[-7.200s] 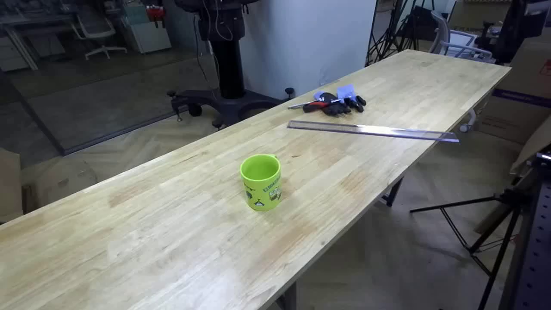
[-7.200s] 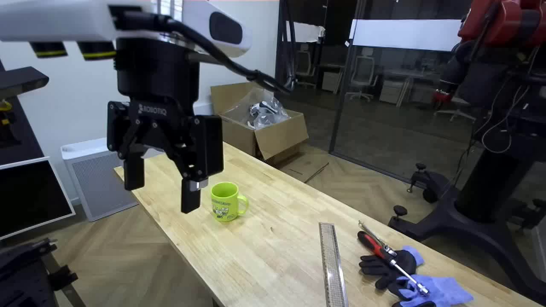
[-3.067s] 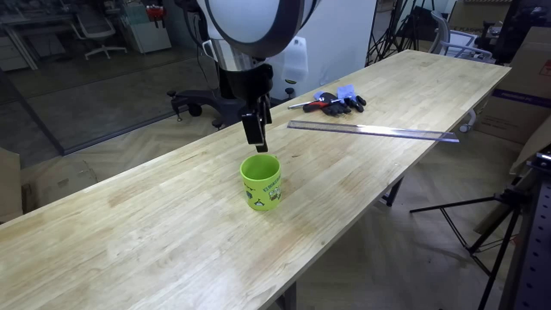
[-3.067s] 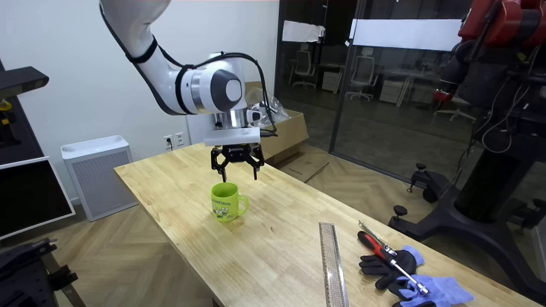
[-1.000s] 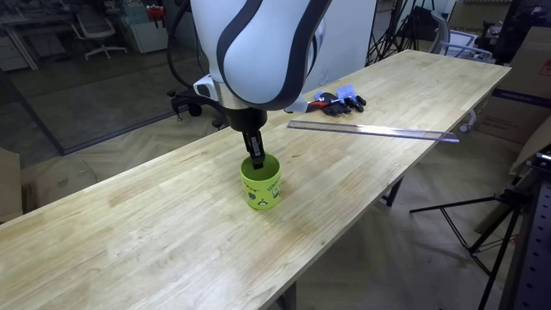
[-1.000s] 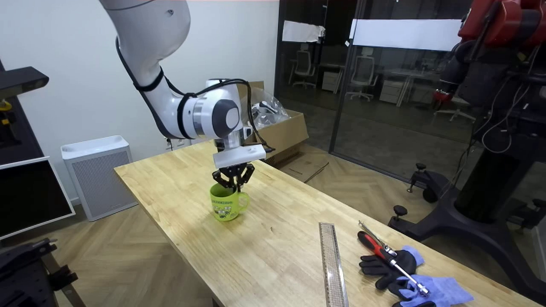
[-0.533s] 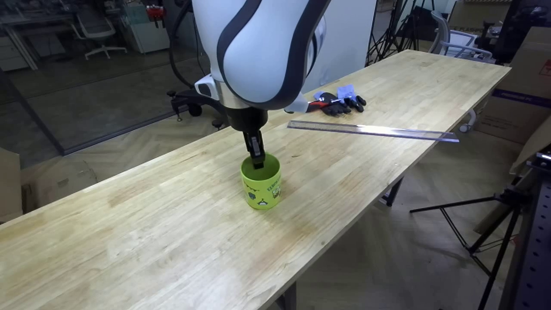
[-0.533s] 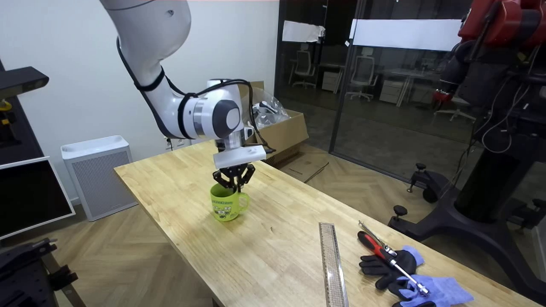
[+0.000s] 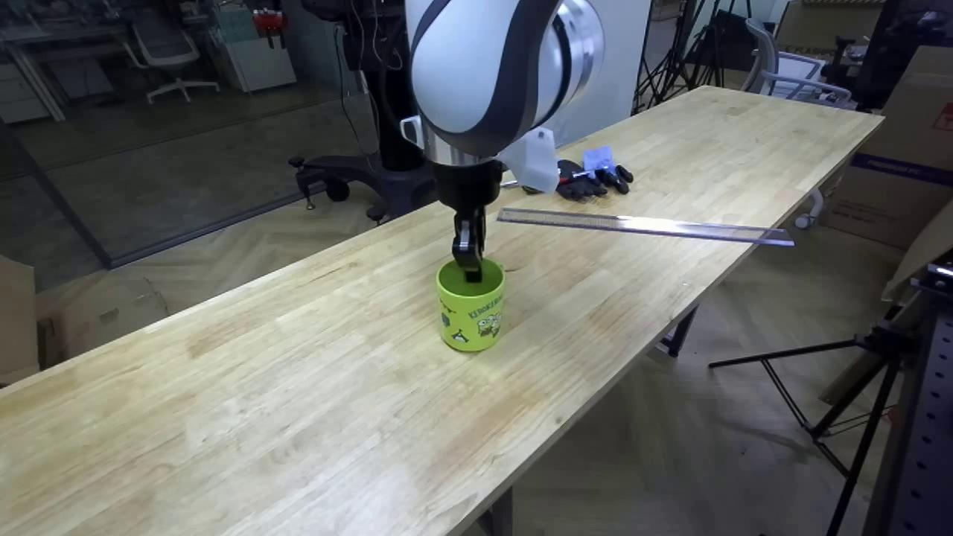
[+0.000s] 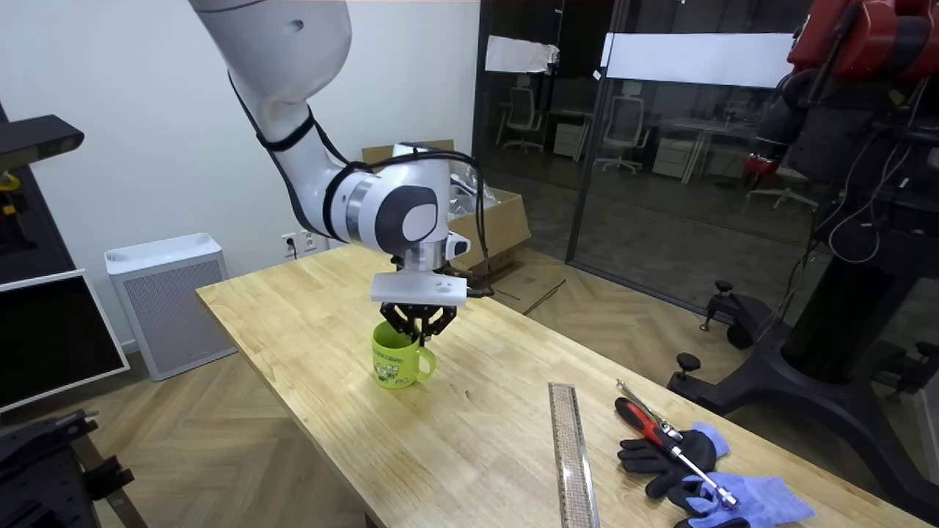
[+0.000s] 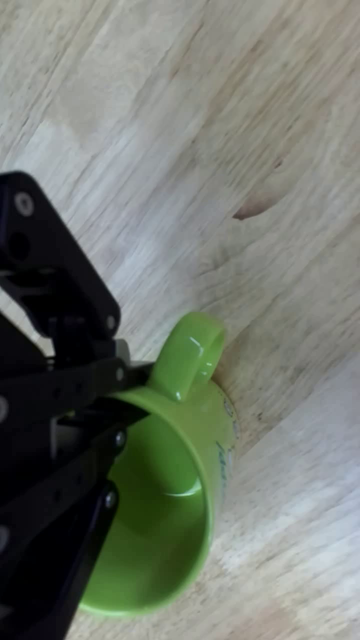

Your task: Move the mug slightly to the right

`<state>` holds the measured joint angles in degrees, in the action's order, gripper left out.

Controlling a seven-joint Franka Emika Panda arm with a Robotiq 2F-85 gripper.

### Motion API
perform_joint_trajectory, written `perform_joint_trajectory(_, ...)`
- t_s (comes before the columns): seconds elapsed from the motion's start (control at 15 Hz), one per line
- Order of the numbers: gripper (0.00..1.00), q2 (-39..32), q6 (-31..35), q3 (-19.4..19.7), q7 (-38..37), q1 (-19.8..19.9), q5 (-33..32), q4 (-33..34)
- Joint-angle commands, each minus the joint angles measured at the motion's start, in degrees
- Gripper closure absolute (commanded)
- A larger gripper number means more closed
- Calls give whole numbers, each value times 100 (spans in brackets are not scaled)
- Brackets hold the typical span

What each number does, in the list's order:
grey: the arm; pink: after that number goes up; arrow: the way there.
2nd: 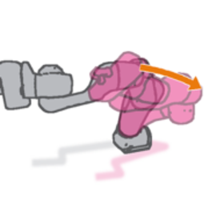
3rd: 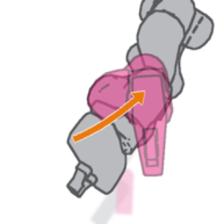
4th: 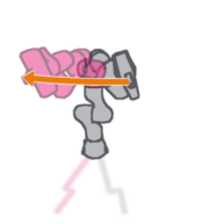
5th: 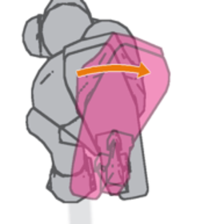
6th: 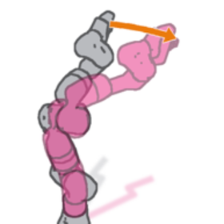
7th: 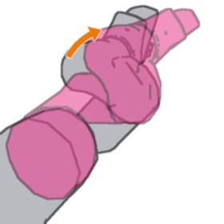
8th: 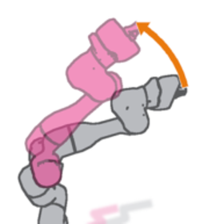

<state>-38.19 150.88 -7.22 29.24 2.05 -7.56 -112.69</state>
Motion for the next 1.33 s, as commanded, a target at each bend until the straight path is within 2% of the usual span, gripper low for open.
perform_joint_trajectory(0.0,97,292,65,-138,-349,429,511,-424)
perform_joint_trajectory(0.2,97,399,135,-148,-547,675,997,-577)
perform_joint_trajectory(0.47,97,525,322,98,-1135,718,1272,-716)
perform_joint_trajectory(0.8,97,523,261,445,-1830,582,1243,-650)
perform_joint_trajectory(1.13,97,533,-42,428,-1921,649,1293,-598)
perform_joint_trajectory(1.2,65,550,-83,459,-1977,620,1277,-605)
perform_joint_trajectory(1.27,63,565,-112,491,-2038,591,1261,-611)
